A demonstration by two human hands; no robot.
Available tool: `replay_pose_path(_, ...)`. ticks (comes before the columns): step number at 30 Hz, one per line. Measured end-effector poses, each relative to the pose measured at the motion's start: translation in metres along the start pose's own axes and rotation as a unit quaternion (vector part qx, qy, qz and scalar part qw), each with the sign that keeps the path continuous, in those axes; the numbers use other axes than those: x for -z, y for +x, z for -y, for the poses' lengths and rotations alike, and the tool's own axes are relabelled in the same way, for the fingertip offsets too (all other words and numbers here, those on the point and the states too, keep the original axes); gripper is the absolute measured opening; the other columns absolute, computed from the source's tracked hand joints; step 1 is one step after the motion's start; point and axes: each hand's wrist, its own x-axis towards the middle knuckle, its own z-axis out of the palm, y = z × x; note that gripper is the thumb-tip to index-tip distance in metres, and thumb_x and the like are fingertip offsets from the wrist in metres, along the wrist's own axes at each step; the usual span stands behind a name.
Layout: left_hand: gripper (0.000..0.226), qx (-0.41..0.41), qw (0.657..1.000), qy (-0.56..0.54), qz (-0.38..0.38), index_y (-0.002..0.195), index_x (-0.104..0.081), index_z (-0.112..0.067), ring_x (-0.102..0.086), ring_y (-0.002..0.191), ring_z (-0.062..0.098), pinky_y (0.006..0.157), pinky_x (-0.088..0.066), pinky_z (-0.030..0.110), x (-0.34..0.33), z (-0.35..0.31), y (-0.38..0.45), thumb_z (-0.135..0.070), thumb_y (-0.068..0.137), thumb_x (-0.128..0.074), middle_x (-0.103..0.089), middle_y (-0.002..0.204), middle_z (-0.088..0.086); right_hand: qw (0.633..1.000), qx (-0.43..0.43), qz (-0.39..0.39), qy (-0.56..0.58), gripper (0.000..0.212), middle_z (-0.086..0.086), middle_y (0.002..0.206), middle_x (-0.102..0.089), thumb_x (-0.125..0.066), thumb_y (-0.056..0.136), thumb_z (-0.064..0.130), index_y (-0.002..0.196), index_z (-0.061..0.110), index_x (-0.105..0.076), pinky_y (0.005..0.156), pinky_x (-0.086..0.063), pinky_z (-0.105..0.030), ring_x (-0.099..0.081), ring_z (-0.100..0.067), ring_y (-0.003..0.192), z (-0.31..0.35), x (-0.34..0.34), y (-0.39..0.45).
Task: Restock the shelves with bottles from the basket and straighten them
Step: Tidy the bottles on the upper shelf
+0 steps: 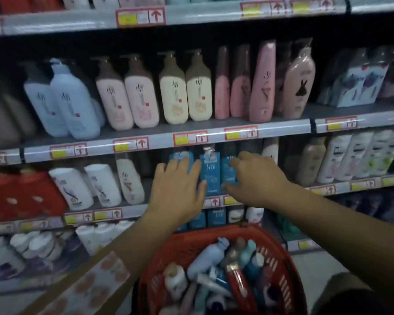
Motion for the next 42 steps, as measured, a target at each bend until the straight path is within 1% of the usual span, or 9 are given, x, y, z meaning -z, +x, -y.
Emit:
replay_pose_path(8,0.061,0.023,0.987,-0.038,0.153,0.143,-0.05,-0.016,-0.056,0.114,0.034,0.094,-0.044,0.047,-0.083,-0.013,-0.123,-0.049,0.095,-0.033,-0.057,0.135,0.011,0.992,0.002,0.127,0.012,0.047,-0.009,0.121,-0.057,-0.053,0.091,0.055,0.12,0.018,-0.059,0.094,-0.043,-0.042,-0.055,-0.033,0.115,0.031,-0.123,-0.07)
replay_pose_path(12,0.063,0.05,0.968,-0.053,0.239,0.144,-0.045,-0.021,-0.049,0.124,0.029,0.098,-0.04,0.045,-0.115,-0.02,-0.16,-0.052,0.095,-0.021,-0.051,0.14,0.006,0.982,-0.018,0.186,0.03,0.047,-0.008,0.125,-0.058,-0.052,0.092,0.052,0.126,0.02,-0.059,0.094,-0.044,-0.039,-0.056,-0.031,0.115,0.033,-0.172,-0.092)
replay_pose_path(15,0.059,0.031,0.957,-0.045,0.285,0.146,-0.04,-0.022,-0.044,0.129,0.028,0.106,-0.036,0.047,-0.137,-0.023,-0.173,-0.054,0.098,-0.027,-0.046,0.145,0.005,0.972,-0.03,0.233,0.013,0.045,-0.012,0.129,-0.053,-0.047,0.096,0.047,0.128,0.018,-0.056,0.093,-0.046,-0.042,-0.056,-0.032,0.113,0.031,-0.207,-0.1)
replay_pose_path(22,0.048,0.003,0.936,-0.022,0.35,0.133,-0.051,-0.022,-0.049,0.12,0.031,0.103,-0.035,0.048,-0.181,-0.037,-0.182,-0.051,0.098,-0.036,-0.055,0.131,0.008,0.943,-0.034,0.332,-0.007,0.036,-0.008,0.125,-0.064,-0.057,0.093,0.03,0.127,0.017,-0.055,0.088,-0.05,-0.038,-0.065,-0.028,0.112,0.034,-0.27,-0.103)
replay_pose_path(28,0.046,0.013,0.911,-0.071,0.407,0.13,-0.049,-0.021,-0.054,0.113,0.031,0.088,-0.046,0.041,-0.207,-0.039,-0.176,-0.052,0.1,-0.033,-0.061,0.121,0.008,0.918,-0.084,0.388,0.013,0.033,-0.01,0.123,-0.065,-0.059,0.093,0.021,0.125,0.012,-0.055,0.089,-0.056,-0.04,-0.066,-0.029,0.112,0.022,-0.309,-0.099)
replay_pose_path(32,0.046,0.009,0.884,-0.08,0.461,0.128,-0.053,-0.021,-0.055,0.113,0.032,0.098,-0.041,0.046,-0.21,-0.042,-0.165,-0.051,0.1,-0.033,-0.063,0.12,0.009,0.907,-0.163,0.38,0.079,0.059,-0.016,0.133,-0.059,-0.06,0.094,0.024,0.143,0.001,-0.037,0.095,-0.052,-0.041,-0.061,-0.032,0.121,0.013,-0.334,-0.096)
replay_pose_path(34,0.044,0.009,0.875,-0.09,0.476,0.128,-0.053,-0.021,-0.056,0.113,0.032,0.101,-0.04,0.046,-0.21,-0.044,-0.161,-0.051,0.1,-0.036,-0.062,0.123,0.008,0.883,-0.198,0.403,0.134,0.079,-0.02,0.139,-0.055,-0.066,0.094,0.026,0.151,-0.003,-0.019,0.102,-0.048,-0.04,-0.058,-0.034,0.126,0.01,-0.345,-0.096)
replay_pose_path(36,0.044,0.004,0.875,-0.098,0.473,0.131,-0.052,-0.021,-0.057,0.115,0.032,0.098,-0.041,0.043,-0.21,-0.048,-0.159,-0.05,0.101,-0.038,-0.06,0.128,0.007,0.866,-0.211,0.421,0.167,0.093,-0.021,0.141,-0.053,-0.074,0.089,0.031,0.151,-0.004,-0.014,0.104,-0.046,-0.039,-0.056,-0.034,0.128,0.009,-0.351,-0.097)
replay_pose_path(42,0.042,0.017,0.855,-0.159,0.493,0.127,-0.048,-0.022,-0.059,0.112,0.031,0.077,-0.038,0.038,-0.214,-0.05,-0.157,-0.054,0.101,-0.036,-0.059,0.132,0.007,0.877,-0.144,0.409,0.208,0.059,-0.004,0.126,-0.066,-0.083,0.077,0.035,0.128,0.019,-0.059,0.099,-0.048,-0.032,-0.062,-0.025,0.116,0.006,-0.359,-0.097)
